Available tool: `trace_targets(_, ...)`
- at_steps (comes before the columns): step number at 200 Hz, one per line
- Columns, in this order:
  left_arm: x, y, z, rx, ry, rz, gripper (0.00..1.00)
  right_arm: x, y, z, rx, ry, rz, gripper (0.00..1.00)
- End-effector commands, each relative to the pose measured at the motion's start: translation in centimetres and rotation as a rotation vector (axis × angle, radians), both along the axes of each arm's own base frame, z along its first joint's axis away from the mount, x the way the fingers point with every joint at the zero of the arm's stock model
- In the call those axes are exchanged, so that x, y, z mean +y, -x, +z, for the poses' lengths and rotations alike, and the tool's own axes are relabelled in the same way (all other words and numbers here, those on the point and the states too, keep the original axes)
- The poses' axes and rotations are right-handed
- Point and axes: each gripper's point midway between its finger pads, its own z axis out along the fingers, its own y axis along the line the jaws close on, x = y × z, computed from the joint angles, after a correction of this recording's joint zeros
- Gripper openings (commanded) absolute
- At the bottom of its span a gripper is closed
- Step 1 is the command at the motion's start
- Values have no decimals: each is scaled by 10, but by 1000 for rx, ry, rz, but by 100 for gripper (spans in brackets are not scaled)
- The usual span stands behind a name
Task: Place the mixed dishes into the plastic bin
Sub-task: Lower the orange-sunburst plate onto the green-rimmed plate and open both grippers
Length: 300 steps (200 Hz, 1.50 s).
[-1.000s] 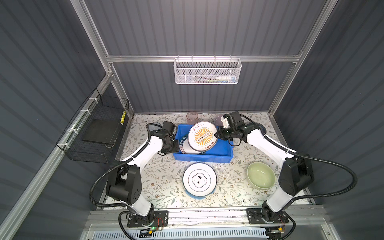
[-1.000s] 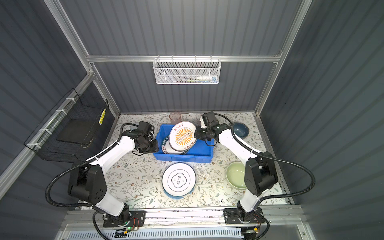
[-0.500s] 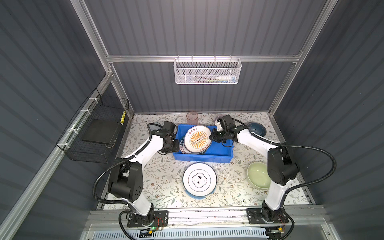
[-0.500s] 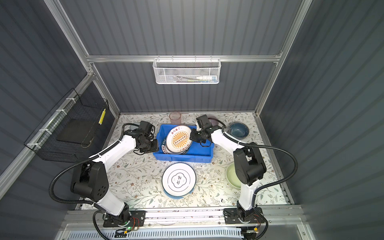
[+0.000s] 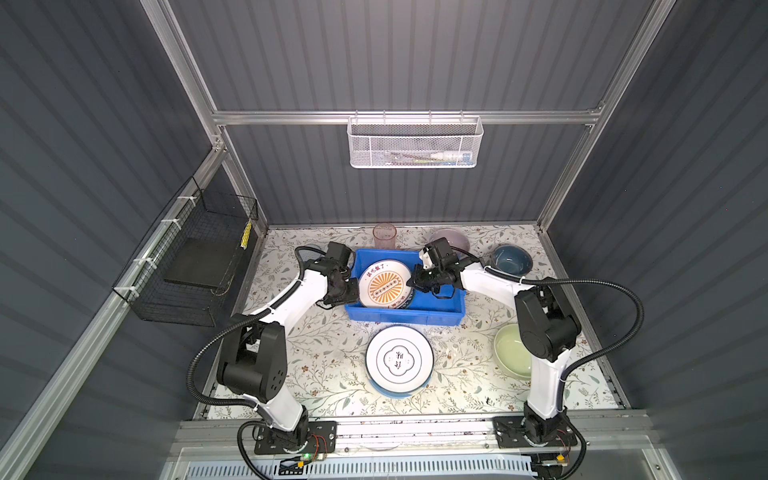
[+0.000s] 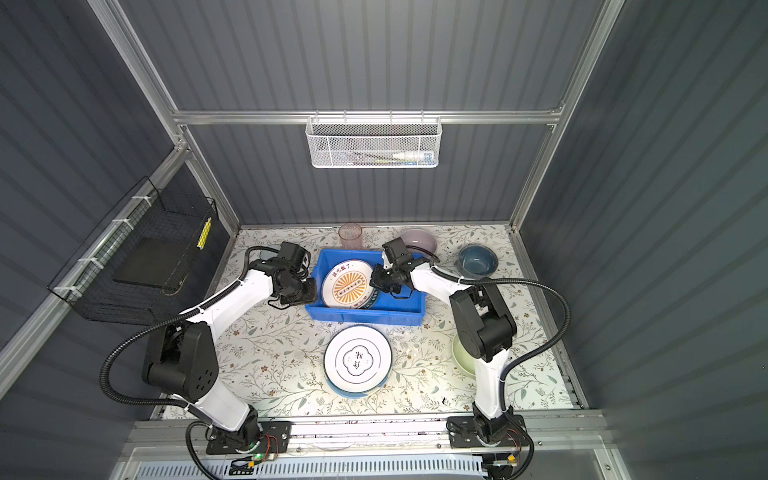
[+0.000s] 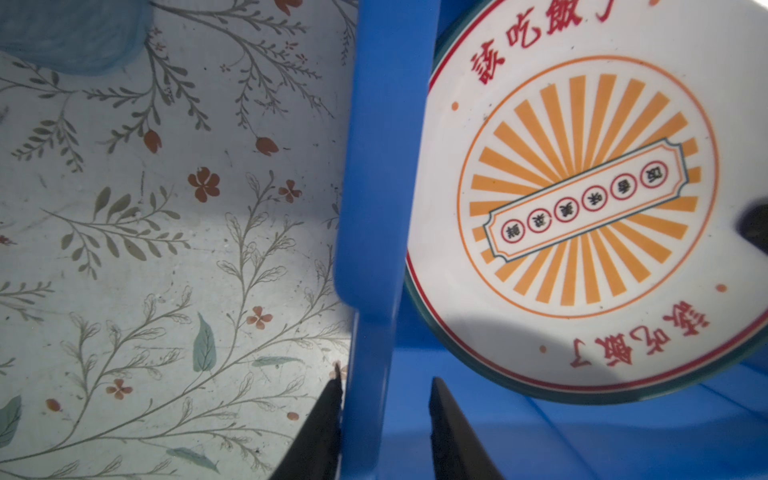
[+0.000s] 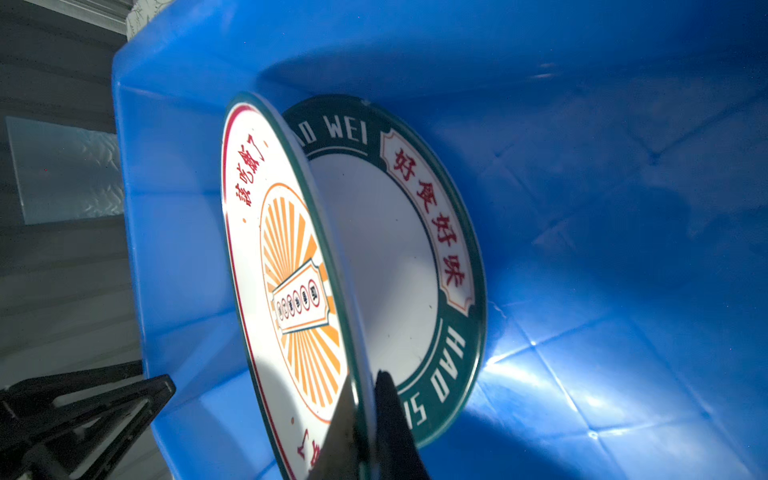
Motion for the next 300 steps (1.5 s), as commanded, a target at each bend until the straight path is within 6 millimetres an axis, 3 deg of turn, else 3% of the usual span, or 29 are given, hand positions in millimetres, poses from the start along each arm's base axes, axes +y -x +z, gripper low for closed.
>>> trace_targets(1,0,-5,1,2,12,17,36,16,-5,6,-12,-74,10,7)
trace_targets(44,-1,-4,4,-2,19,15,36,13,-1,-2,1,-45,13,29)
trace_targets(89,-1,-4,7,-9,22,11,36,0,0,-7,-12,38,-9,44)
trace_targets(202,-2,-1,19,-21,34,-5,37,-12,3,-16,-5,172,-3,56)
trace_targets(300,-10,-1,23,-23,71,-25,37,6,2,-20,-9,183,27,59)
